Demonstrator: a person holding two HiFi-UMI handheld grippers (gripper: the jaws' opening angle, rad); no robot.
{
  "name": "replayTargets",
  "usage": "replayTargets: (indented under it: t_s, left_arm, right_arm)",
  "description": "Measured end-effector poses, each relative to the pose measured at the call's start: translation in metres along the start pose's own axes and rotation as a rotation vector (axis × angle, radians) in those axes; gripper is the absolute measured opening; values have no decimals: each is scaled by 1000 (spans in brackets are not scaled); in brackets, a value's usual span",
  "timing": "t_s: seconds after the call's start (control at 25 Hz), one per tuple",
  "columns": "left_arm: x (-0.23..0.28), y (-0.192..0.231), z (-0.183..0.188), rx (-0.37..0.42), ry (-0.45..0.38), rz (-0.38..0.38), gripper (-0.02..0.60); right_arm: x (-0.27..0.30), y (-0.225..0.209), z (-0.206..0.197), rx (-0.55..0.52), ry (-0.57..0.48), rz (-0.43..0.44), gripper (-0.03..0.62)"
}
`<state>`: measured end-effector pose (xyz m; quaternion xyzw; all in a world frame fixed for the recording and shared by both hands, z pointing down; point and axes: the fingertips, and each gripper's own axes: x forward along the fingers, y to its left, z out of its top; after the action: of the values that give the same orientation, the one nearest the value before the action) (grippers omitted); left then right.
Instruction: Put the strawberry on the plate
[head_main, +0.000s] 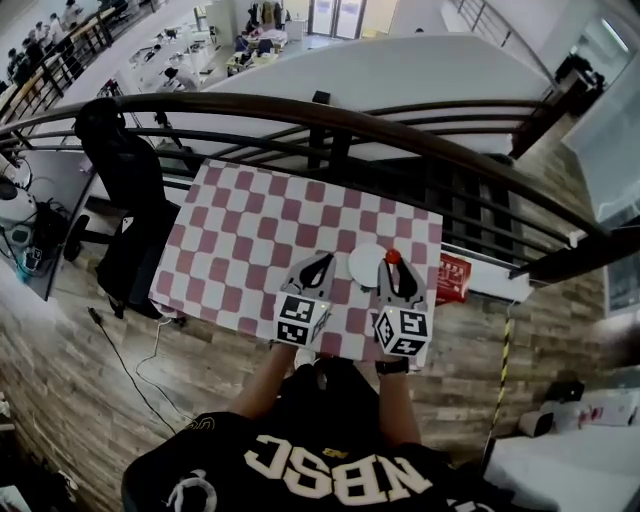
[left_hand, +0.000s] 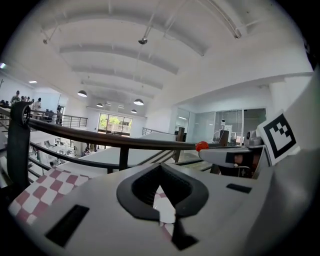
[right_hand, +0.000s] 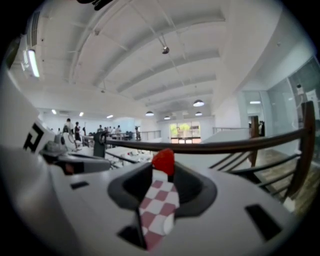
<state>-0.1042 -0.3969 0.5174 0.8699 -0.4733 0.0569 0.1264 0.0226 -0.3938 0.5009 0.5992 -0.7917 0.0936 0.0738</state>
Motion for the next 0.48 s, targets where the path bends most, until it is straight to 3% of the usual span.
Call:
replayTargets:
  t_s: [0.48]
  left_arm:
    - [80, -8, -84, -11, 202, -75, 9]
  right_arm:
    - [56, -47, -99, 91, 215, 1, 133]
